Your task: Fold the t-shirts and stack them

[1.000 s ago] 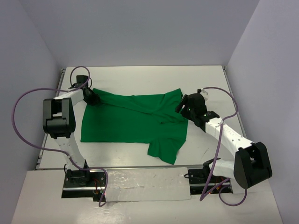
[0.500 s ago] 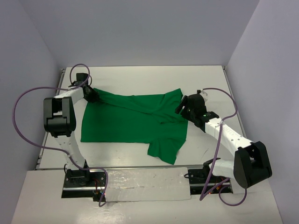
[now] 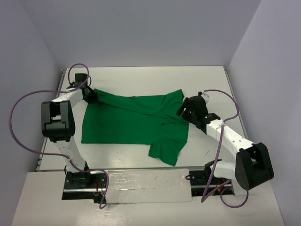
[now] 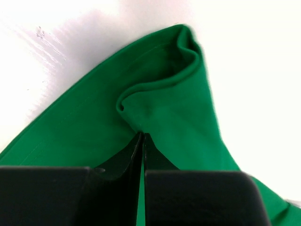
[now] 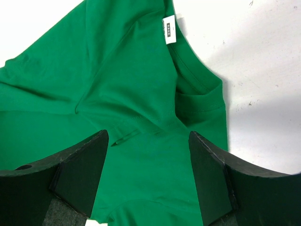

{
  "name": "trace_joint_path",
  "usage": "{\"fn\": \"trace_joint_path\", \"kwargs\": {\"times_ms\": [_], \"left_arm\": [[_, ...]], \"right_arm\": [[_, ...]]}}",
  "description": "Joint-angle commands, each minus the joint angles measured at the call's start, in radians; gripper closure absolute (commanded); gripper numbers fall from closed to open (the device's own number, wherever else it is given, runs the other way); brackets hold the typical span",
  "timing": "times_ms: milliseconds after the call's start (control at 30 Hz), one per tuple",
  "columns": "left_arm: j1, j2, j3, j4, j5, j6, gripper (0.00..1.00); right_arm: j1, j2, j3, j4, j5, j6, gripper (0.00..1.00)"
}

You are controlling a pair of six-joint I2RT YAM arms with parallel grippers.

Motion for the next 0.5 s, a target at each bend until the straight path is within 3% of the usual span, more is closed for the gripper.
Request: {"fn": "trace_joint_path", "kwargs": {"times_ms": [0,467], "left_arm": [[-0.002,-0.125,-0.011,0.006,-0.034,0.023,0.9],[-0.005,-0.378,-0.235,0.0,-0.069,-0.025,0.9]], "right_arm": [[-0.006,-0.029,-0.01,0.001,0.017,-0.001,0.23],[-0.005,-0.093,-0.024,-0.03,0.034,-0.01,0.23]]}}
